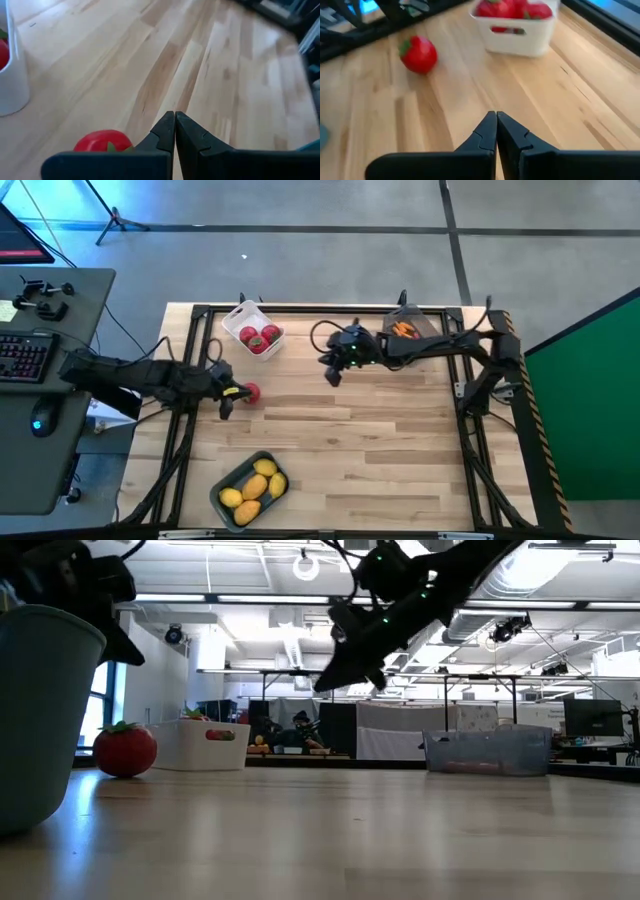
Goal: Sort produce into baskets
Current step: Put the tomato into the white bin
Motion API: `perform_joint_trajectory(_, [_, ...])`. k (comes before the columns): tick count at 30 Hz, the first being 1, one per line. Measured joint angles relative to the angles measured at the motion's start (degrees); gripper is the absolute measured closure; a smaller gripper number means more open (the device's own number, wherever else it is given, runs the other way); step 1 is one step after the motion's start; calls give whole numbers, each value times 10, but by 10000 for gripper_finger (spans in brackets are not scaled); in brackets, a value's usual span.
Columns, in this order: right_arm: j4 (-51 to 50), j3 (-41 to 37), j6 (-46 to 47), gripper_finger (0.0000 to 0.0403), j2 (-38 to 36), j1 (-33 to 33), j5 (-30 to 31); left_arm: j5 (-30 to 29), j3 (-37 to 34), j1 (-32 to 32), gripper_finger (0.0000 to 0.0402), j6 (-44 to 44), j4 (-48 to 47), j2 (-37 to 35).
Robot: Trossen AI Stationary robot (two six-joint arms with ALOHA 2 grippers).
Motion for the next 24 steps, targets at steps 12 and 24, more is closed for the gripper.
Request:
perform_joint_trajectory(12, [-1,-69,-14,403,-37,0,-4,50,202,0,388,-89,-193,221])
perform_joint_trajectory(24, [-2,-70,-76,403,-37,4,-33,140,274,5,237,-180,-278,392])
